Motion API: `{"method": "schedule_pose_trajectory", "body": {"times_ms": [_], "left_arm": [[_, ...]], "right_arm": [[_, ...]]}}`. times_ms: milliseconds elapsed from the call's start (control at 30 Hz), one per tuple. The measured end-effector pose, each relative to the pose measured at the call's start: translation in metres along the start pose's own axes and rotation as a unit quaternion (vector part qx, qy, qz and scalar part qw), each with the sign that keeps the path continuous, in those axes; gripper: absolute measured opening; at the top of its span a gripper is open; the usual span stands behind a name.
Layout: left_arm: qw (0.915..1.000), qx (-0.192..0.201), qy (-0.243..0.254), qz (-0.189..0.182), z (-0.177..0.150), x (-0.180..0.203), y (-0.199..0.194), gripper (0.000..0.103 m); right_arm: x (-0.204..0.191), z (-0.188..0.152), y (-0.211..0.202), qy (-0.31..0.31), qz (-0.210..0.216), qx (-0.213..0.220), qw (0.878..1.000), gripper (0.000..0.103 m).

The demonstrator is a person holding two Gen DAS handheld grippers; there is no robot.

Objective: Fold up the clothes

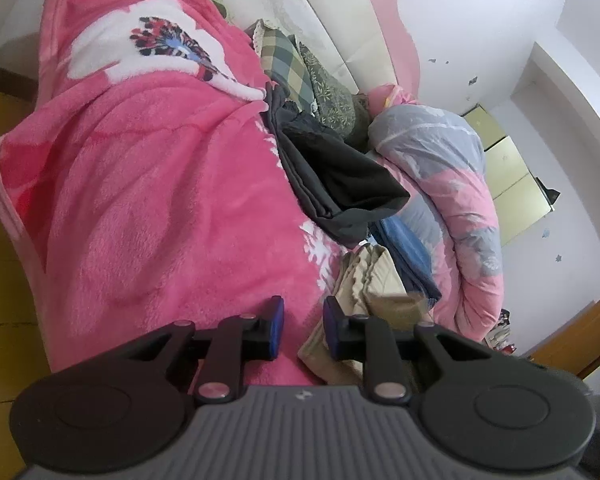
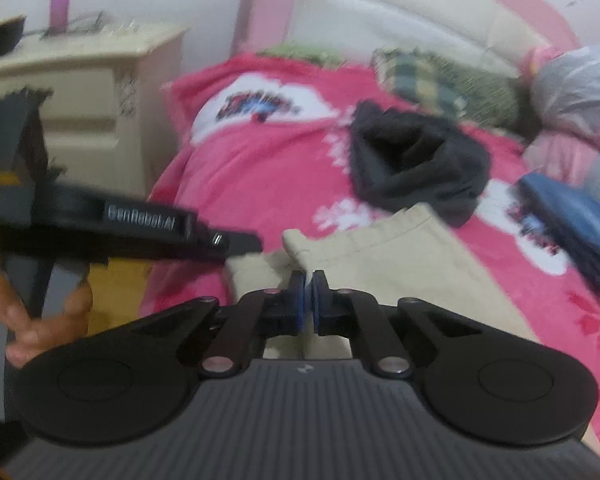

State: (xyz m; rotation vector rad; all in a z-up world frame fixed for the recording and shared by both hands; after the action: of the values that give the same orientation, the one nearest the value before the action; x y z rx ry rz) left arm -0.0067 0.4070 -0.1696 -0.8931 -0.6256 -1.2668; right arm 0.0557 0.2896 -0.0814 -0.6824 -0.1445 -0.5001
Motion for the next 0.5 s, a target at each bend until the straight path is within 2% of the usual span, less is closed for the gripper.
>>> {"method": "schedule_pose_trajectory", "body": {"times_ms": [233,500], "left_arm": [[1.0000,-0.003,-0.002,-0.001,-0.002,-0.001,0.001,0.022],[1.0000,-0.003,-0.003,0.001,-0.002,-0.002,0.002,0.021]], "right_arm": [[0.005,0.019,-0.011,0.021,-0.008,0.034,0.999,0.001],[-0.020,0.002,0.003,-0.005,0.001,0.015,1.000,0.001]]}}
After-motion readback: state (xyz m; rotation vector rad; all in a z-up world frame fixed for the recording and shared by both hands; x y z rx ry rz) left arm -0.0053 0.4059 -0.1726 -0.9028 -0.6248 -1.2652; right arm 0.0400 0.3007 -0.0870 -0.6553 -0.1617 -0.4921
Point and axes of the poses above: each gripper's, at about its wrist camera, not at the fingertips, and y roughly the way its jaws point, x to its right, z to its top, the point moved 9 cm from there along y, roughly the way its jaws point, and after that the axes turned 9 degrees about -z, right-handed, at the moved point
